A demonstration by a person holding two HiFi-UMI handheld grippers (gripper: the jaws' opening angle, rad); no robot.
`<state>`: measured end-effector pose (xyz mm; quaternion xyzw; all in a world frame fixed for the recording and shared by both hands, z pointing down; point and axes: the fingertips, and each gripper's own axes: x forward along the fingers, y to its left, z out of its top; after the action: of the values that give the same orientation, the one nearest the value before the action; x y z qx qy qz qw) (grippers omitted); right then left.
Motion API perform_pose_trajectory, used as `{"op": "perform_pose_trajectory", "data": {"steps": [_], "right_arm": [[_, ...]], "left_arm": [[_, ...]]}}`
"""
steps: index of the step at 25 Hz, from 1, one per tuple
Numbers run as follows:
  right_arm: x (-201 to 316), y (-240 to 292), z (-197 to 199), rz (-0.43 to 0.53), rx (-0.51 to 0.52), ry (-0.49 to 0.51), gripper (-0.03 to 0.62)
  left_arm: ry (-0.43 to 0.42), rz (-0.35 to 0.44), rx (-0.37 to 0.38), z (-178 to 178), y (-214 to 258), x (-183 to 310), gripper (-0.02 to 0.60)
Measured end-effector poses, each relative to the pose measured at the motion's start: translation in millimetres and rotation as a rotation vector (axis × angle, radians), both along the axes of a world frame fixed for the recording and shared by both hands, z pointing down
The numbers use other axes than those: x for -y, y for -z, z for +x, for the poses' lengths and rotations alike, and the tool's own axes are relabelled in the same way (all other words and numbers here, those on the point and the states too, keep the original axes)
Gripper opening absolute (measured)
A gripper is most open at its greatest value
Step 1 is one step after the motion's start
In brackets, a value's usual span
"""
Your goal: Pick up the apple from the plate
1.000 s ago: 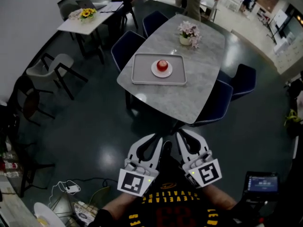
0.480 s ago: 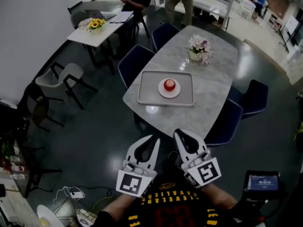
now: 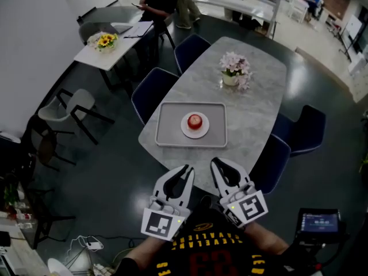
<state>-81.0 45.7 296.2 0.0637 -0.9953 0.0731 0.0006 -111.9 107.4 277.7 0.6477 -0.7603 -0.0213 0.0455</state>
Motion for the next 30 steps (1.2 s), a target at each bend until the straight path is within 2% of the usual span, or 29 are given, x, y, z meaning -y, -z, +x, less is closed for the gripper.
{"op": "perform_pose_trajectory", "data": {"steps": [5, 10, 13, 16, 17, 21, 30], "right_arm": [[34.3, -13.8, 1.8, -0.017, -0.047, -0.019, 0.008], [67.9, -36.3, -2.2, -0.074, -0.090, -0.047, 0.008], [83.3, -50.0, -2.1, -0.111, -0.108, -0.077, 0.009], [98.5, -60.2, -2.8, -0.136, -0.126, -0.117, 0.016], [104.4, -64.5, -4.5, -0.144, -0.133, -0.131, 0.042], [123.6, -84.3, -12.2, -0.185, -0.173, -0.184, 0.046], [152.8, -145.9, -46.8, -0.327, -0.301, -0.266, 0.046]], "left_arm": [[0.003, -0.026, -0.047, -8.3, -11.3, 25.8, 0.043], [0.088, -0.089, -0.082, -47.4, -26.5, 40.7, 0.043], [0.122, -0.133, -0.068, -66.8, -38.8, 42.7, 0.043], [0.090, -0.140, -0.056, -80.8, -53.4, 51.1, 0.043], [0.076, -0.139, -0.067, -86.4, -59.0, 56.0, 0.043], [0.024, -0.177, -0.135, -112.2, -81.7, 79.0, 0.043], [-0.073, -0.338, -0.248, -172.7, -158.8, 126.2, 0.043]]}}
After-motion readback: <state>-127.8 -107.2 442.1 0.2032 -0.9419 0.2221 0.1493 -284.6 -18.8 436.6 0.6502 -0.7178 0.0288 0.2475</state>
